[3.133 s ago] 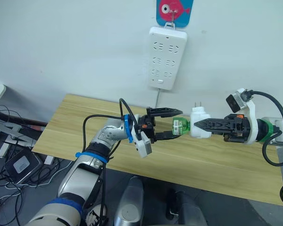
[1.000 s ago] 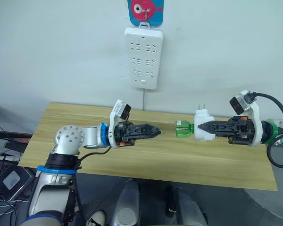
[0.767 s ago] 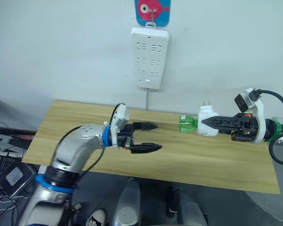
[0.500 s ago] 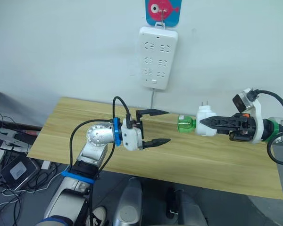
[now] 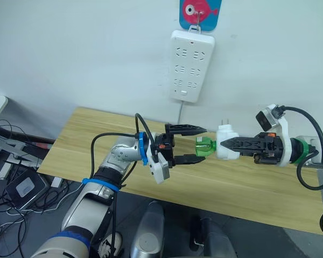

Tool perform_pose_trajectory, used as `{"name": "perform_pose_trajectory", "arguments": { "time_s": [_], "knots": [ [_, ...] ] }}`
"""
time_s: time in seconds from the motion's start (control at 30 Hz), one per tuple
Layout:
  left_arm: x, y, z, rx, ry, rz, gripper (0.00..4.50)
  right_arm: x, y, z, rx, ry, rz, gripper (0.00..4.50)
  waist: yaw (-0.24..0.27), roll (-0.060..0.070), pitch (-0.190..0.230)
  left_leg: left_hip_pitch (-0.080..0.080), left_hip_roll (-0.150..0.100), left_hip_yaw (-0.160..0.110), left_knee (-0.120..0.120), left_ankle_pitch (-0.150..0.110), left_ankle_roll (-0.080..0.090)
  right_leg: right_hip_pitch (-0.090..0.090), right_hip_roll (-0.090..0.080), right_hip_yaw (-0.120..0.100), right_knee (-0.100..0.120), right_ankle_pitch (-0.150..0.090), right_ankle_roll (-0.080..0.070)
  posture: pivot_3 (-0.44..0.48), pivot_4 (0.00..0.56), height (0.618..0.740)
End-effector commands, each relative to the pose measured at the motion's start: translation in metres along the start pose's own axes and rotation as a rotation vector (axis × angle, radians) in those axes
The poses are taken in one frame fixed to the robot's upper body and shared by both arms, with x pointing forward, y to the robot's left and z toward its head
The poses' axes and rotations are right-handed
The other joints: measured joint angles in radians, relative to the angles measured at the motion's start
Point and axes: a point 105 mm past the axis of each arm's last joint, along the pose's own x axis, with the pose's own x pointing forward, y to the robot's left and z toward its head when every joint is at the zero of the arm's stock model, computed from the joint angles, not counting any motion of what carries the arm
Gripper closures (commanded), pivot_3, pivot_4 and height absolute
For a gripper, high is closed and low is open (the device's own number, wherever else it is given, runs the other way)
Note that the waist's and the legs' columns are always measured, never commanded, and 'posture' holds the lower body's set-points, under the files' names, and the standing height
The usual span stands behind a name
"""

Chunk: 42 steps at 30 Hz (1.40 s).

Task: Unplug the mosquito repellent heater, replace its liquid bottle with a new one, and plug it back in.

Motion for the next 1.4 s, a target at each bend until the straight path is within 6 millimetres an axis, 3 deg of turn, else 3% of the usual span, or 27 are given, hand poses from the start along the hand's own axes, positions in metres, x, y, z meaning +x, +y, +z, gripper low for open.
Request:
{"name": "perform_pose_trajectory", "arguments": {
  "time_s": [0.03,0.17,0.23,0.4,0.6,0.77,0.8,0.9,1.03,1.23,1.3,1.4],
  "knots": [
    [0.005,0.004,0.002,0.025,-0.027,0.016,0.06,0.003,0.014,0.003,-0.045,0.005,0.047,1.47,0.000,0.000,0.000,0.000,0.000,0.000,0.000,0.000,0.000,0.000,0.000,0.000,0.000,0.000,0.000,0.334,0.284,0.740],
    [0.005,0.003,0.004,0.026,-0.037,0.017,0.23,0.004,0.014,0.000,-0.045,0.012,0.049,1.47,0.000,0.000,0.000,0.000,0.000,0.000,0.000,0.000,0.000,0.000,0.000,0.000,0.000,0.000,0.000,0.335,0.280,0.740],
    [0.005,0.004,0.005,0.029,-0.044,0.021,0.66,0.004,0.014,0.001,-0.046,0.010,0.050,1.47,0.000,0.000,0.000,0.000,0.000,0.000,0.000,0.000,0.000,0.000,0.000,0.000,0.000,0.000,0.000,0.335,0.280,0.740],
    [0.005,0.005,0.002,-0.010,-0.028,0.039,2.21,0.004,0.015,0.000,-0.049,0.010,0.054,1.47,-0.001,0.000,0.000,0.000,0.000,-0.001,0.000,0.000,0.000,0.000,0.000,-0.001,0.001,0.001,0.000,0.337,0.273,0.740],
    [0.008,0.008,0.007,-0.179,-0.059,0.079,2.25,0.003,0.016,-0.002,-0.054,0.020,0.048,1.47,-0.003,0.000,0.000,0.000,0.000,-0.001,0.001,0.000,0.000,0.001,0.000,-0.001,0.001,0.001,0.000,0.333,0.269,0.740],
    [0.007,0.015,0.016,-0.846,-0.099,0.054,2.25,-0.003,0.013,-0.010,-0.058,0.055,0.007,1.47,-0.011,0.000,0.000,0.000,0.000,-0.001,0.000,0.000,0.000,0.001,0.000,-0.001,0.001,0.001,0.000,0.324,0.274,0.740],
    [0.006,0.026,0.012,-1.053,-0.099,0.093,2.25,-0.004,0.013,-0.010,-0.056,0.053,0.004,1.47,-0.014,0.000,0.000,0.000,0.001,-0.002,0.001,0.000,0.000,0.001,0.001,-0.002,0.001,0.001,0.000,0.325,0.280,0.740],
    [0.004,0.042,0.013,-1.448,-0.116,0.112,2.25,-0.007,0.013,-0.010,-0.058,0.050,0.001,1.47,-0.020,0.000,0.000,0.001,0.001,-0.005,0.001,0.001,0.000,0.001,0.002,-0.004,0.002,0.000,0.000,0.325,0.280,0.740],
    [-0.017,0.038,0.011,-1.942,-0.146,0.027,2.25,-0.007,0.012,-0.010,-0.080,0.051,-0.019,1.47,-0.043,0.000,0.000,0.001,0.001,-0.006,0.002,0.001,0.001,0.003,0.002,-0.004,0.001,-0.003,0.005,0.325,0.280,0.740],
    [-0.037,0.024,0.009,-2.167,-0.100,-0.016,2.25,-0.015,0.009,-0.001,-0.093,0.014,-0.068,1.47,-0.088,0.000,0.000,0.001,0.001,-0.006,0.001,0.001,0.001,0.002,0.002,-0.004,0.000,-0.003,0.005,0.312,0.285,0.740],
    [-0.043,0.017,0.012,-2.182,-0.073,-0.028,2.25,-0.022,0.001,0.001,-0.085,-0.009,-0.117,1.47,-0.094,0.000,0.000,0.001,0.001,-0.006,0.000,0.001,0.001,0.002,0.002,-0.004,0.000,-0.003,0.005,0.308,0.287,0.740],
    [-0.050,0.009,0.018,-2.172,-0.037,-0.056,2.25,-0.035,-0.028,0.003,-0.084,-0.038,-0.300,1.47,-0.104,0.000,0.000,0.001,0.001,-0.006,0.000,0.001,0.001,0.002,0.002,-0.004,0.000,-0.002,0.003,0.308,0.292,0.740]
  ]
}}
